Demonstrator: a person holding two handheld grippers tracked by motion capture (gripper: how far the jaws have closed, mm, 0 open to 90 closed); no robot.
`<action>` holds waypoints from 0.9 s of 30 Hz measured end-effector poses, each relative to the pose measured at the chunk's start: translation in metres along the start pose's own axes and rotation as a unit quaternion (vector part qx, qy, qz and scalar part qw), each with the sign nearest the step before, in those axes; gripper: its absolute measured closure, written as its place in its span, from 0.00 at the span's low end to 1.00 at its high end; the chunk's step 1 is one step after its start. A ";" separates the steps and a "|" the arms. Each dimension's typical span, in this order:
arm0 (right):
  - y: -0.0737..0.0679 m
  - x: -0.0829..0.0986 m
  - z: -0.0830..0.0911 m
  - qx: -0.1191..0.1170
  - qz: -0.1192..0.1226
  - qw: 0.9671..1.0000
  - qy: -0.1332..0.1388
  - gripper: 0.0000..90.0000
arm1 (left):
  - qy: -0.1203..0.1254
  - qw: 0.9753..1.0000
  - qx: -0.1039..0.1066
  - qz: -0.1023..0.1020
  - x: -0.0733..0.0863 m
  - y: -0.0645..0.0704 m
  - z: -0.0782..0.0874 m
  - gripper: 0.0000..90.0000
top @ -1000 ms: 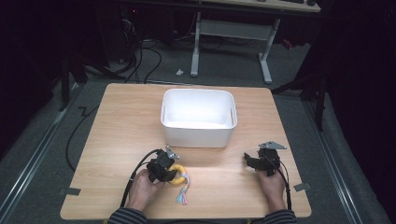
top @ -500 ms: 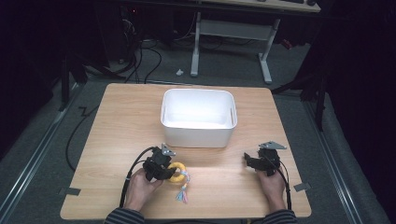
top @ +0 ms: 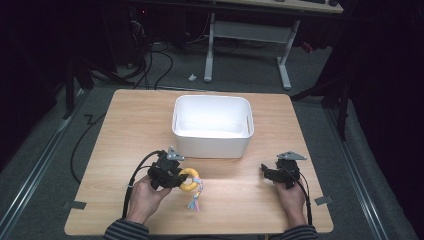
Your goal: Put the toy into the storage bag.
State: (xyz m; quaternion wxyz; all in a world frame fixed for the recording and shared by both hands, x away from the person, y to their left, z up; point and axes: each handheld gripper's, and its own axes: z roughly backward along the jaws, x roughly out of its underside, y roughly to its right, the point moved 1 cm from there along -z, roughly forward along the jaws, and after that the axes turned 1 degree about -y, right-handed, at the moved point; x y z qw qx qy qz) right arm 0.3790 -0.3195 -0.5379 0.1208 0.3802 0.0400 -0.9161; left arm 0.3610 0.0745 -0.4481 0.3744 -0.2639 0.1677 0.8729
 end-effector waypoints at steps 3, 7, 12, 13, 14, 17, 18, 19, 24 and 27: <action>0.000 0.000 0.000 0.000 0.000 1.000 -0.001 0.29 | 0.003 1.000 0.006 -0.001 -0.006 -0.001 0.011 0.76; 0.000 0.000 0.000 0.000 0.001 1.000 -0.001 0.28 | 0.020 1.000 0.006 -0.002 -0.014 -0.005 0.028 0.75; 0.000 0.000 0.000 0.000 0.001 1.000 -0.001 0.29 | 0.035 0.999 0.014 0.009 -0.033 -0.011 0.049 0.76; 0.000 0.000 0.000 0.000 0.001 1.000 -0.001 0.28 | 0.033 0.999 0.015 0.006 -0.039 -0.011 0.052 0.76; 0.000 0.000 0.000 0.000 0.001 1.000 -0.001 0.28 | 0.034 0.999 0.017 0.004 -0.044 -0.010 0.054 0.76; 0.000 0.000 0.000 0.000 0.001 1.000 -0.001 0.28 | 0.031 0.999 0.015 -0.009 -0.057 -0.007 0.059 0.76; 0.000 0.000 0.000 0.000 0.001 1.000 -0.001 0.28 | 0.029 0.999 0.017 -0.011 -0.061 -0.007 0.060 0.76; 0.000 0.000 0.000 0.000 0.001 1.000 -0.001 0.28 | 0.027 0.999 0.019 -0.012 -0.065 -0.007 0.060 0.76; 0.000 0.000 0.000 0.000 0.001 1.000 -0.001 0.28 | 0.017 1.000 0.019 -0.014 -0.087 -0.010 0.059 0.76; -0.001 0.000 0.001 -0.001 0.001 1.000 -0.001 0.28 | 0.013 1.000 0.017 -0.019 -0.100 -0.012 0.056 0.76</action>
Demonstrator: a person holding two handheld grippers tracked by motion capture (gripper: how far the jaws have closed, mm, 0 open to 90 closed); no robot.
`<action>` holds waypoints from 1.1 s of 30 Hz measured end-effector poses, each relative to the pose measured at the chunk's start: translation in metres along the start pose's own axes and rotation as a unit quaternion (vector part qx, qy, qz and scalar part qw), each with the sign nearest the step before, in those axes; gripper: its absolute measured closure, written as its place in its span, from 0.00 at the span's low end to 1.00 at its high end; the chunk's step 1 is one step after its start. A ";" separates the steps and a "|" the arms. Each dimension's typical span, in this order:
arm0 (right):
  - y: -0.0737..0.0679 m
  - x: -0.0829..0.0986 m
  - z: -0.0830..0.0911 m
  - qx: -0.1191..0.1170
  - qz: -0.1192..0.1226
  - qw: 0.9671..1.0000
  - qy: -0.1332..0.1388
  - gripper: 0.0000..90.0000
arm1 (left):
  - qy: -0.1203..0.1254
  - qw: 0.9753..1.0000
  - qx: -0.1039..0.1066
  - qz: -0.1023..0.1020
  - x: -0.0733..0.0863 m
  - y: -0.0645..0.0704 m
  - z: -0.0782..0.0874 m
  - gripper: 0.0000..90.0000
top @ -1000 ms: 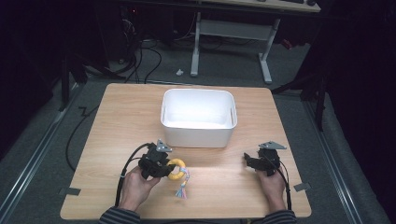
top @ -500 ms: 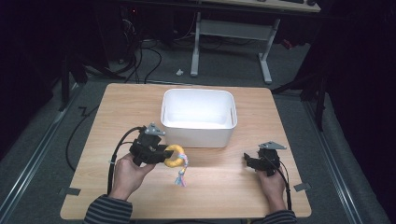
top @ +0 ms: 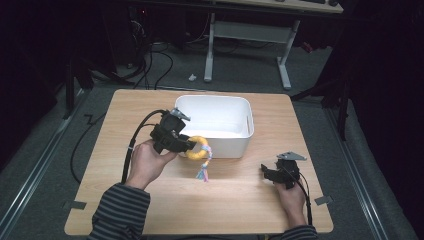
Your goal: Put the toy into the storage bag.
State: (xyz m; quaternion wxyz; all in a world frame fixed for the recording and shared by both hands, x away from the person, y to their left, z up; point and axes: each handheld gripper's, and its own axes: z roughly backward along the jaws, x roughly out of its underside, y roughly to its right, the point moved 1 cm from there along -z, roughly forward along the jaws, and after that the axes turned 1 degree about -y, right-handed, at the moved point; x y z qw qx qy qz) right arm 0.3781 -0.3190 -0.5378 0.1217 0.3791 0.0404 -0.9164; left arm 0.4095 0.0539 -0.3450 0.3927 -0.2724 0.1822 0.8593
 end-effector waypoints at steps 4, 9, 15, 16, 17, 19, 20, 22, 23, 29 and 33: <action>0.000 0.000 0.000 0.000 0.000 1.000 0.000 0.28 | -0.002 1.000 0.003 0.009 -0.013 -0.006 -0.002 0.76; 0.000 0.000 0.000 0.000 0.000 1.000 0.000 0.28 | 0.002 1.000 0.003 0.018 -0.027 -0.011 -0.001 0.76; 0.000 0.000 0.000 0.000 0.000 1.000 0.000 0.28 | 0.005 1.000 0.005 0.027 -0.044 -0.017 -0.001 0.76; 0.000 0.000 0.000 0.000 0.000 1.000 0.000 0.28 | 0.004 1.000 0.003 0.028 -0.047 -0.018 -0.002 0.76; 0.000 0.000 0.000 0.000 0.000 1.000 0.000 0.28 | 0.003 1.000 0.003 0.029 -0.050 -0.019 -0.002 0.76; 0.000 0.000 0.000 0.000 0.000 1.000 0.000 0.28 | 0.006 1.000 0.001 0.030 -0.055 -0.021 -0.003 0.76; 0.000 0.000 0.000 0.000 0.001 1.000 0.000 0.28 | 0.008 0.999 0.001 0.031 -0.057 -0.022 -0.003 0.76; 0.000 0.000 0.000 -0.001 0.001 1.000 0.000 0.28 | 0.009 0.999 0.004 0.038 -0.060 -0.025 -0.003 0.76; 0.000 0.000 0.000 0.000 0.000 1.000 0.000 0.28 | 0.010 0.999 0.003 0.043 -0.062 -0.027 -0.003 0.76; 0.000 0.000 0.000 0.000 0.000 1.000 0.000 0.28 | 0.012 0.998 -0.004 0.060 -0.072 -0.035 -0.003 0.76; 0.000 0.000 0.000 0.000 0.001 1.000 0.000 0.28 | 0.020 0.997 -0.005 0.068 -0.078 -0.040 -0.005 0.76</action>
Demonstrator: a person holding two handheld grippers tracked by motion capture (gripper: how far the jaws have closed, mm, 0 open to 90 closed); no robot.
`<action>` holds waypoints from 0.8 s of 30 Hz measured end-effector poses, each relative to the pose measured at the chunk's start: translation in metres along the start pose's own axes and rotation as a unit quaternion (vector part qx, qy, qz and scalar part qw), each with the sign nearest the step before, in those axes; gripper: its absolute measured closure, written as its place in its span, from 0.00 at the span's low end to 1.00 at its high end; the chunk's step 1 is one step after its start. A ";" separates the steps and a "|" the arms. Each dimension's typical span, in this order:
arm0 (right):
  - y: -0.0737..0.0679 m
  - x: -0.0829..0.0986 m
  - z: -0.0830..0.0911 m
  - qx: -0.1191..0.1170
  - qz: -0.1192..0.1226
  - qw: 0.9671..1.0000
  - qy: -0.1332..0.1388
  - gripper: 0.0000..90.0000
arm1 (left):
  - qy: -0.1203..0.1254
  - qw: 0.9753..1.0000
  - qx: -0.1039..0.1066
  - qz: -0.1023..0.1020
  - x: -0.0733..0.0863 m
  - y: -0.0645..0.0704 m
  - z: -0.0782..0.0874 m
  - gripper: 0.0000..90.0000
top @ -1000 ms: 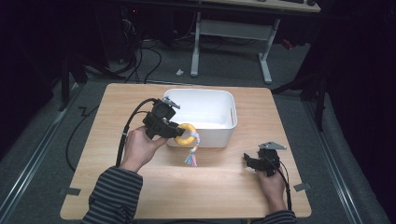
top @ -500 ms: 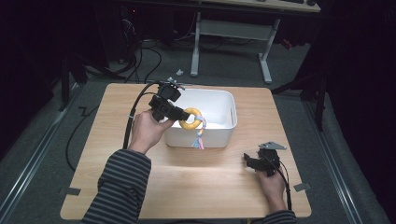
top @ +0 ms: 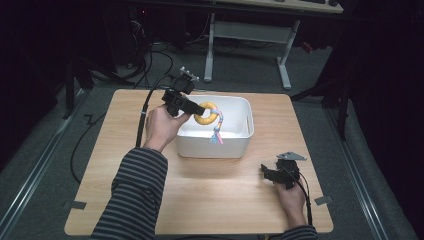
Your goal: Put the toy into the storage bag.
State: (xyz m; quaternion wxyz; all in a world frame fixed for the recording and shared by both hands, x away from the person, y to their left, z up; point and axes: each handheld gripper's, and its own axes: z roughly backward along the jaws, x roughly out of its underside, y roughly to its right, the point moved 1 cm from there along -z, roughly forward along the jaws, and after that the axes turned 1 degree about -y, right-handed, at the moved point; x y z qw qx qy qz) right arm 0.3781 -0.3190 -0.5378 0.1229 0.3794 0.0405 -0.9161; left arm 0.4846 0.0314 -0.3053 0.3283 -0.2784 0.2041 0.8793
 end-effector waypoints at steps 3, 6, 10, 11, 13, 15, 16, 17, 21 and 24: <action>0.000 0.000 0.000 0.000 0.000 1.000 0.000 0.28 | -0.002 1.000 -0.006 0.013 -0.003 -0.006 -0.005 0.76; 0.000 0.000 0.000 0.000 -0.001 1.000 0.000 0.28 | -0.009 1.000 -0.015 0.025 -0.004 -0.012 -0.011 0.76; 0.000 0.000 0.000 0.000 -0.001 1.000 0.000 0.28 | -0.014 0.999 -0.028 0.037 -0.005 -0.018 -0.020 0.76; 0.000 0.000 0.000 0.000 0.000 1.000 0.000 0.28 | -0.015 0.999 -0.030 0.040 -0.006 -0.019 -0.022 0.76; 0.000 0.000 0.000 -0.001 0.000 1.000 0.000 0.29 | -0.016 0.998 -0.032 0.047 -0.007 -0.022 -0.026 0.76; 0.000 0.000 0.000 -0.001 0.000 1.000 -0.001 0.29 | -0.017 0.998 -0.037 0.057 -0.009 -0.024 -0.029 0.76; 0.000 0.000 0.000 -0.001 0.000 1.000 -0.001 0.29 | -0.016 0.997 -0.038 0.061 -0.009 -0.026 -0.031 0.76; 0.000 0.000 0.000 -0.001 0.000 1.000 -0.001 0.29 | -0.017 0.997 -0.040 0.065 -0.009 -0.028 -0.033 0.76; 0.000 0.000 0.000 -0.002 0.000 1.000 -0.001 0.29 | -0.028 0.996 -0.055 0.070 -0.008 -0.033 -0.041 0.76; -0.001 0.000 0.000 -0.002 0.000 1.000 -0.001 0.28 | -0.034 0.995 -0.061 0.073 -0.008 -0.035 -0.046 0.76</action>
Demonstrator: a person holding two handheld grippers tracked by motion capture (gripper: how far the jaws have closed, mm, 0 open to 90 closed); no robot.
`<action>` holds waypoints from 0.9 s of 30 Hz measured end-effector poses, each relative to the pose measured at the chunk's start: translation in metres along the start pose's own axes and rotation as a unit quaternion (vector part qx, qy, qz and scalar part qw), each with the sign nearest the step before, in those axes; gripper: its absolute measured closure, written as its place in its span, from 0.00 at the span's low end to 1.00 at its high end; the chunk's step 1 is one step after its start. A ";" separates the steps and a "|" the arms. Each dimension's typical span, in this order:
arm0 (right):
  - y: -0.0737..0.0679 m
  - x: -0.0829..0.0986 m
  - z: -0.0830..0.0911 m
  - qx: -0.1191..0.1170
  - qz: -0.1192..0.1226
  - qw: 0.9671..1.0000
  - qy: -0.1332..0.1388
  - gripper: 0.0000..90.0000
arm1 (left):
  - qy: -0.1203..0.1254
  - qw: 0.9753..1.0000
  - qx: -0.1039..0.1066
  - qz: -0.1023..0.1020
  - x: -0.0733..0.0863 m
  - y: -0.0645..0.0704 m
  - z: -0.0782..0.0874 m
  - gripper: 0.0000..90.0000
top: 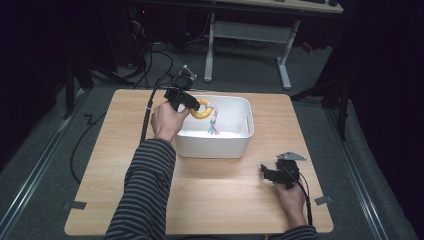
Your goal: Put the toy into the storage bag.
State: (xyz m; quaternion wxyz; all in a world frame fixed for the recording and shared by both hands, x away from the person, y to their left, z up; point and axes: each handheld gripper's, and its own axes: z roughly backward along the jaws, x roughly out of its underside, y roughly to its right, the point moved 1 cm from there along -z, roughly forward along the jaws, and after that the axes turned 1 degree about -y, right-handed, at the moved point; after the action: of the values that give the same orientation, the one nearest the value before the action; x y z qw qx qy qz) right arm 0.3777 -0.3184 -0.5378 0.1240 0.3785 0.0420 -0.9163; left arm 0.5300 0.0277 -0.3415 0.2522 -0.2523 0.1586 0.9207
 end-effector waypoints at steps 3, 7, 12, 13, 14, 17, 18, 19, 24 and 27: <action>0.000 0.000 0.000 0.000 0.000 1.000 0.000 0.29 | -0.002 1.000 -0.009 -0.001 0.001 0.001 -0.005 0.76; 0.000 0.000 0.000 -0.001 0.001 1.000 0.001 0.29 | -0.005 1.000 -0.016 -0.001 0.004 0.000 -0.011 0.76; 0.000 0.000 0.000 -0.001 0.002 1.000 0.001 0.29 | -0.016 1.000 -0.013 0.004 0.010 -0.002 -0.018 0.76; 0.000 0.000 0.000 -0.001 0.002 1.000 0.000 0.29 | -0.018 1.000 -0.015 0.001 0.012 -0.001 -0.020 0.76; 0.000 0.000 0.000 -0.001 0.002 1.000 0.000 0.29 | -0.019 1.000 -0.015 -0.001 0.014 -0.001 -0.020 0.76; 0.000 0.000 0.000 -0.002 0.002 1.000 0.000 0.28 | -0.024 1.000 -0.016 -0.005 0.019 0.001 -0.022 0.76; 0.000 0.000 0.000 -0.001 0.002 1.000 0.000 0.29 | -0.026 0.999 -0.017 -0.005 0.020 0.001 -0.022 0.76; 0.000 0.000 0.000 -0.001 0.002 1.000 0.001 0.28 | -0.030 0.999 -0.017 -0.008 0.021 0.001 -0.022 0.76; 0.000 0.000 0.000 -0.002 0.002 1.000 0.001 0.29 | -0.044 0.999 -0.024 -0.013 0.028 0.002 -0.024 0.76; 0.000 0.000 0.000 -0.002 0.004 1.000 0.001 0.29 | -0.044 0.999 -0.012 -0.013 0.034 0.002 -0.025 0.76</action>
State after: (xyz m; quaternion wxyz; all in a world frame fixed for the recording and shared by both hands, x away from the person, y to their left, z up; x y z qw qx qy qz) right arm 0.3776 -0.3181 -0.5378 0.1282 0.3788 0.0428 -0.9155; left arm 0.5131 0.0289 -0.3798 0.2678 -0.2164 0.1325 0.9294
